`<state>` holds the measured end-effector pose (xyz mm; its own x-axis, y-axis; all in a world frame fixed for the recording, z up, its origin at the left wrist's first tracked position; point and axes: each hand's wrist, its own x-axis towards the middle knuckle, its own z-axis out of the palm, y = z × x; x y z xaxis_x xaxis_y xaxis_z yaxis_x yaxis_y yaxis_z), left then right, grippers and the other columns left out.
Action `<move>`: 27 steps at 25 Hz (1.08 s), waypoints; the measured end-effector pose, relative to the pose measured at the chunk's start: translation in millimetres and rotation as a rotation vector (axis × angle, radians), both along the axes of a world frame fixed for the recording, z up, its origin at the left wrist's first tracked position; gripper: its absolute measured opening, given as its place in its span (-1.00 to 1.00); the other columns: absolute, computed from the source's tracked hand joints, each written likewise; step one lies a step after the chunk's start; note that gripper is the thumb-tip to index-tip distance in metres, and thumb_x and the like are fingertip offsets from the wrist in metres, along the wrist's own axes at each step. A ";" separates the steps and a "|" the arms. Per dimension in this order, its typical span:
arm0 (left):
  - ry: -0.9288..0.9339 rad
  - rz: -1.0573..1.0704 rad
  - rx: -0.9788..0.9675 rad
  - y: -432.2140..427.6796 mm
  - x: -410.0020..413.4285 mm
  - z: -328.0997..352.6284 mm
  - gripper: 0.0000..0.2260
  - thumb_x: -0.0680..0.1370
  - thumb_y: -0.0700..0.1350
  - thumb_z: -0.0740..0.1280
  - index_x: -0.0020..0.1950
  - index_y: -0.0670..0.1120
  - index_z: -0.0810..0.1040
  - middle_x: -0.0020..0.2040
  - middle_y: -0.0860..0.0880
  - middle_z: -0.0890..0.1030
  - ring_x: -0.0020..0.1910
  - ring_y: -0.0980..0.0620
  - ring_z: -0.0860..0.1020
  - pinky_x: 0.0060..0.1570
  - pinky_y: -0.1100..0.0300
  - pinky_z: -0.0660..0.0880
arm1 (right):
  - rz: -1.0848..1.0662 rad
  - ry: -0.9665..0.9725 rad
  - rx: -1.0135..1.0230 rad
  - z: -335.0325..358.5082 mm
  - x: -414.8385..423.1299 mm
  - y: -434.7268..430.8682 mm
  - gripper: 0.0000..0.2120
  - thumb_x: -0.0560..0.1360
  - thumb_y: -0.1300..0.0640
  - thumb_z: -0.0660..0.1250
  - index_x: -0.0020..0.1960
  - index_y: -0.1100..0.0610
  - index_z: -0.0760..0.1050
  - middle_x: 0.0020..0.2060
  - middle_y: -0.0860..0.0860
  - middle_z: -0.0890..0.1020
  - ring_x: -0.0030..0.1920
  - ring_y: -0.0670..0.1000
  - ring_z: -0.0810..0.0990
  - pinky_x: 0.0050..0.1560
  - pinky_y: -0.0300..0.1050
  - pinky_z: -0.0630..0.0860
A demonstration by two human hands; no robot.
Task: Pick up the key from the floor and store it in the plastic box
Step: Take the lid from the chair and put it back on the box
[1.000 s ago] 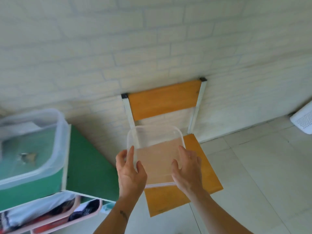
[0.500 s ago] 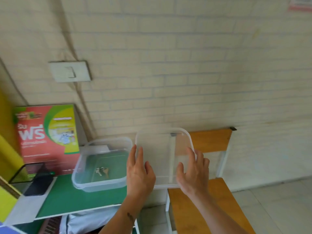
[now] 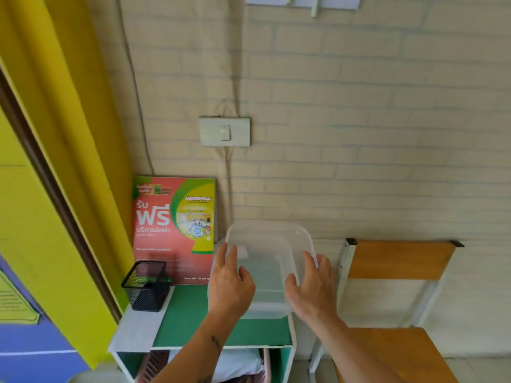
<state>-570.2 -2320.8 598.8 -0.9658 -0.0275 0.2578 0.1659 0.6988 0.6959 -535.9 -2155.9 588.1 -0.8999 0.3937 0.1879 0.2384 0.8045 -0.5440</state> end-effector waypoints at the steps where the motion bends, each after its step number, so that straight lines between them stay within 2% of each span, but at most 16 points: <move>1: -0.027 0.000 -0.007 -7.2 -3.6 -2.5 -0.54 0.56 -0.20 0.21 0.47 -0.12 0.32 0.56 -0.10 0.20 0.46 -0.13 0.32 0.32 0.03 0.38 | 0.016 -0.031 -0.007 -1.4 -3.5 -6.5 -0.38 0.54 -0.08 0.23 0.54 0.02 0.14 0.47 0.10 0.20 0.43 0.12 0.22 0.27 -0.02 0.40; 9: -0.199 -0.025 -0.043 -30.5 -31.0 -21.5 -0.50 0.58 -0.17 0.19 0.53 -0.12 0.24 0.58 -0.11 0.15 0.49 -0.13 0.26 0.40 0.02 0.31 | 0.076 -0.206 -0.019 -21.0 -34.8 -25.0 -0.40 0.53 -0.06 0.19 0.52 0.05 0.14 0.48 0.14 0.18 0.44 0.16 0.24 0.28 0.08 0.47; 13: -0.230 -0.032 -0.045 -29.4 -39.0 -30.3 -0.51 0.59 -0.16 0.18 0.54 -0.11 0.21 0.59 -0.09 0.12 0.50 -0.13 0.25 0.40 0.03 0.30 | 0.075 -0.229 -0.009 -24.9 -43.6 -23.2 -0.40 0.55 -0.03 0.20 0.53 0.05 0.12 0.51 0.14 0.13 0.48 0.17 0.19 0.31 0.07 0.44; 23: -0.255 -0.038 -0.044 -29.2 -45.4 -40.0 -0.49 0.59 -0.14 0.16 0.55 -0.12 0.18 0.58 -0.12 0.11 0.53 -0.14 0.18 0.44 0.03 0.24 | 0.080 -0.230 0.024 -29.4 -49.6 -23.3 -0.37 0.55 -0.05 0.19 0.55 0.06 0.09 0.51 0.14 0.12 0.45 0.17 0.21 0.28 0.04 0.46; 27: -0.276 -0.076 -0.112 -29.9 -47.2 -43.7 -0.48 0.60 -0.11 0.13 0.56 -0.09 0.12 0.60 -0.13 0.04 0.54 -0.17 0.13 0.46 -0.01 0.22 | 0.143 -0.257 0.081 -35.4 -43.3 -18.6 -0.36 0.60 -0.12 0.07 0.59 0.04 -0.07 0.54 0.12 0.00 0.50 0.18 0.14 0.31 0.04 0.45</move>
